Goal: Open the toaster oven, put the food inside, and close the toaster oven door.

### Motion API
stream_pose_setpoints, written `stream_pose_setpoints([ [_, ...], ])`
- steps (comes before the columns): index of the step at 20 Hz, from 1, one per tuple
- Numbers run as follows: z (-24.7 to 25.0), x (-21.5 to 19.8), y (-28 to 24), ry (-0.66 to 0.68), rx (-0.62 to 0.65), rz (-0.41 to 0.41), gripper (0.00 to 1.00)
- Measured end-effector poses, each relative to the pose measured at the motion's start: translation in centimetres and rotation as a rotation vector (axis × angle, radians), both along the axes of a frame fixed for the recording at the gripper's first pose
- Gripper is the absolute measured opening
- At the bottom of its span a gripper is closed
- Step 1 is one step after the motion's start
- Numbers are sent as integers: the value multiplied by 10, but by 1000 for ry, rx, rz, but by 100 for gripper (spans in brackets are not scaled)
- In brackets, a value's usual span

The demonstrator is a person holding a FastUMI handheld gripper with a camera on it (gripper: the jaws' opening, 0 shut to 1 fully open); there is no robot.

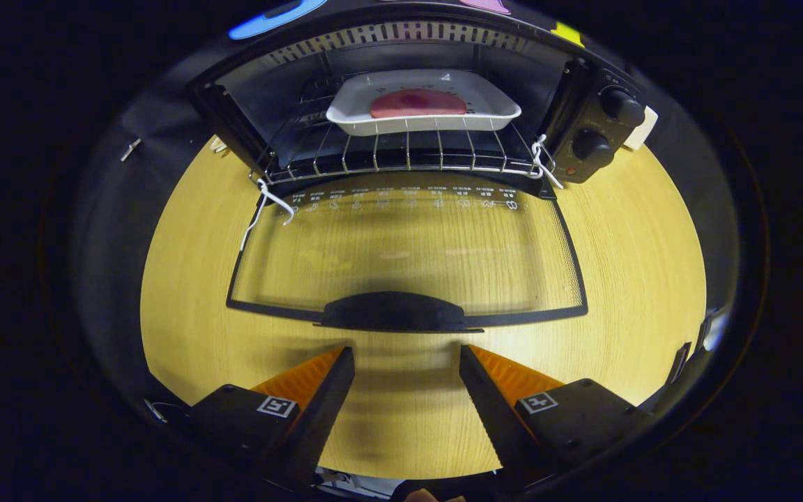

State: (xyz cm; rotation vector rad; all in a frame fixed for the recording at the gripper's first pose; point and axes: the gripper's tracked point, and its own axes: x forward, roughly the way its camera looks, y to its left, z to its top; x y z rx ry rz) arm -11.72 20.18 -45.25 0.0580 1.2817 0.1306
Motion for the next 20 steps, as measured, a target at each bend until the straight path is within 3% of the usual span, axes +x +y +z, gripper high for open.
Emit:
stream_pose_setpoints([
  [2, -4, 6, -1, -6, -8, -34, 99],
  [8, 0, 8, -1, -82, -20, -36, 99],
  [20, 47, 8, -3, -227, 54, -39, 99],
])
